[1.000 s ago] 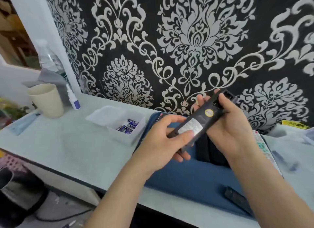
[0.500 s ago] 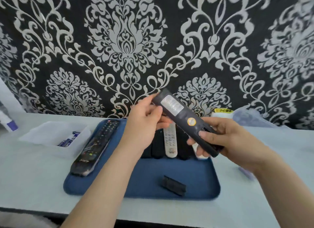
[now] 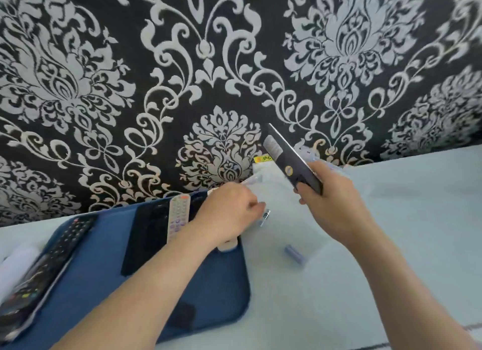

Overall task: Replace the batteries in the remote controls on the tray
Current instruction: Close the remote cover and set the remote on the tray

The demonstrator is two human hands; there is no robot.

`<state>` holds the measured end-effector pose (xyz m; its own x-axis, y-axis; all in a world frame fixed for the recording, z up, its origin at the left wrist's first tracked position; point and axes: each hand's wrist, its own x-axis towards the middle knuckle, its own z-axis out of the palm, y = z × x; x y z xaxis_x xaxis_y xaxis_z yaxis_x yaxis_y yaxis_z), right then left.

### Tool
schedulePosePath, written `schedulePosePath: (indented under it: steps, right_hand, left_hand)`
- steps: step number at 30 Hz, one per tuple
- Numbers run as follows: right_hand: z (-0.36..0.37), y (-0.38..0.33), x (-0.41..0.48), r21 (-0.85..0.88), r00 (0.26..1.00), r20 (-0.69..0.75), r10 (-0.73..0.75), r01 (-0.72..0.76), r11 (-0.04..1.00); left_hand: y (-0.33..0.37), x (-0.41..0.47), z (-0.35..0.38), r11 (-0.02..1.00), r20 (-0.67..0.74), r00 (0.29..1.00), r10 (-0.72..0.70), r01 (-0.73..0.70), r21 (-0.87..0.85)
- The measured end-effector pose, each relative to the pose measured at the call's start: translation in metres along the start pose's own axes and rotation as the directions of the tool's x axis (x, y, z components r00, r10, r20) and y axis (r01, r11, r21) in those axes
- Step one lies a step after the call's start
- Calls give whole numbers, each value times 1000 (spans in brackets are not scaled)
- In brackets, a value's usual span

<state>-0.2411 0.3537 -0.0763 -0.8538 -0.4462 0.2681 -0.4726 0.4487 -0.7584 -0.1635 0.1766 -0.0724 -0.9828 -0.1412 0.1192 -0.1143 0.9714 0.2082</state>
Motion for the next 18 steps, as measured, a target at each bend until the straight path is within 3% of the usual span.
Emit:
schedulePosePath:
  steps: [2,4,7,11,13,18]
  right_hand:
    - [0,5,0,-74,1000,-11,-23,22,997]
    - [1,8,1,-33,1000,-18,14,-15,999]
    - [9,8,-1,43,999,-33,29,-28,999]
    - [16,10,-3,10,999,-50,3,-2,1000]
    - [15,13,-2,40,998,-60,21,-18,999]
    - [15,11,1,93,996,-65,68,-61,994]
  left_hand:
    - [2,5,-7,996,27,996,-87,86,27]
    - [6,18,-13,992,91,990,-110,103,74]
    - [18,38,-12,973,235,966,-110,56,222]
    - [41,58,4,920,412,899,-145,-30,390]
    - [44,62,8,947,435,896,-85,-63,315]
    - [56,47,-1,981,566,814,132,-27,-190]
